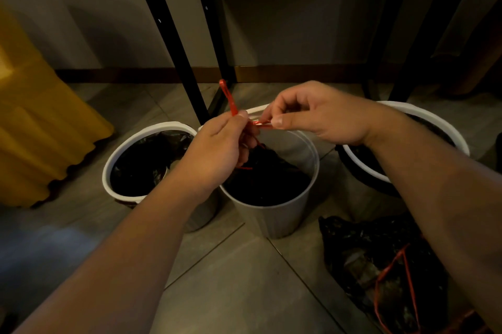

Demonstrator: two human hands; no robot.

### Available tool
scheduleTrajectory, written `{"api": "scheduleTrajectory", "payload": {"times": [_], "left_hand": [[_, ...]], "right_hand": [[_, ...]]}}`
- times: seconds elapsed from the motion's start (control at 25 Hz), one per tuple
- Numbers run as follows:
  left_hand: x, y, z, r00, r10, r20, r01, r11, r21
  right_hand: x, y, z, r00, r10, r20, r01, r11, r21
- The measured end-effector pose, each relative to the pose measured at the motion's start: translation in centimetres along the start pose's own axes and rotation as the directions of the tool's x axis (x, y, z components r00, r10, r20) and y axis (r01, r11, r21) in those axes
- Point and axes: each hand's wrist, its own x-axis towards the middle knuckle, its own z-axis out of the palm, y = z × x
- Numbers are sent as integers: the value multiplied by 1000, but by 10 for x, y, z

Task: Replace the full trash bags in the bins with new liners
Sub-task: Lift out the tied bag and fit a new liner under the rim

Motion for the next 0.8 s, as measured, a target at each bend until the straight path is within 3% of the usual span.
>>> {"api": "scheduleTrajectory", "payload": {"times": [0.12, 0.24, 0.36, 0.44, 0.52, 0.64, 0.8], "left_hand": [[-3, 0, 5, 993, 62, -103, -66, 997, -33], [-6, 5, 3, 977, 176, -120, -157, 976, 155], [-13, 5, -4, 972, 228, -47, -200, 920, 338], [-22, 0, -7, 959, 278, -61, -217, 852, 476], [-30, -8, -6, 941, 326, -88, -234, 817, 526], [-40, -24, 0, 924, 356, -142, -242, 830, 502], [-49, -43, 8, 914, 296, -278, -214, 933, 289]], "right_hand": [[-3, 5, 6, 991, 27, 134, -30, 999, 22], [1, 15, 28, 987, 41, 156, -37, 999, -28], [3, 28, 56, 998, 48, -50, -46, 998, 46], [4, 38, 70, 976, 46, -214, -49, 999, -8], [4, 42, 79, 960, 20, -279, -23, 1000, -6], [7, 46, 84, 952, 7, -305, 1, 1000, 26], [9, 46, 90, 969, -13, -246, 32, 997, 71]]}}
